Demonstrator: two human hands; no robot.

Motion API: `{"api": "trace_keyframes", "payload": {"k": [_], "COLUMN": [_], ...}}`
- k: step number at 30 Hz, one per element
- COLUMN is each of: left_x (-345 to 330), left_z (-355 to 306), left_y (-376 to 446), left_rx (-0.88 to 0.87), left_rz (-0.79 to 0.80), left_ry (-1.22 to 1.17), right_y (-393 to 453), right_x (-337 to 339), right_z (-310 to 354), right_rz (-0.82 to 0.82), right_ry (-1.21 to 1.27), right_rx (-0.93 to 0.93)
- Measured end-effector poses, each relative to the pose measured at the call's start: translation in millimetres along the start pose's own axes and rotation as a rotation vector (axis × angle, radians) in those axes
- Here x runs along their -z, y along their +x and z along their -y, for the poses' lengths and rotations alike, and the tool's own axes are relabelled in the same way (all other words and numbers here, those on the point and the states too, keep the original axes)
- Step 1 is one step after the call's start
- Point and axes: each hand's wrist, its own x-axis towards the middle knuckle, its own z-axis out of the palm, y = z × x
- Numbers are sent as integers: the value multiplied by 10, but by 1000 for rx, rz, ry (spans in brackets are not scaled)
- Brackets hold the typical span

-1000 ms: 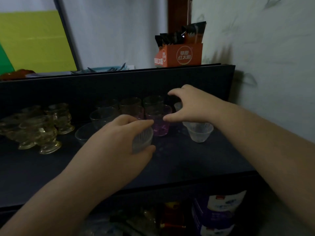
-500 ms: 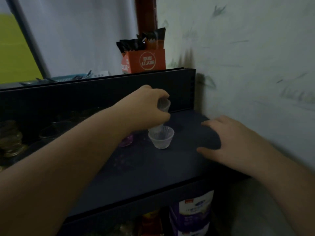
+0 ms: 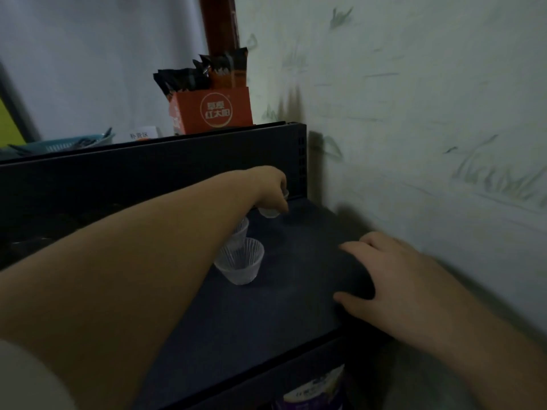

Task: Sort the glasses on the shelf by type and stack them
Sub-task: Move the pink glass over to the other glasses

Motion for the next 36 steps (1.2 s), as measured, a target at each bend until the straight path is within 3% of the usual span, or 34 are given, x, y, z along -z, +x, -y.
{"api": "trace_keyframes", "payload": {"k": [8,20,26,36], "left_x": [-148,-173,-39,-167], "left_z": [61,92,6,-184], "left_y": [222,47,-494,-2211], "left_rx": [53,43,61,76], "left_rz": [32,-50,-146,-523], "left_ry": [9,13,15,-34], "right_y": [9,14,31,-45], "right_x": [-18,50,113,164], "right_z": [-84,-30,49,399], "right_rz": [-17,-67,-93,-89], "right_ry": [23,43,126,198], "right_rx": [-4,12,30,143]}}
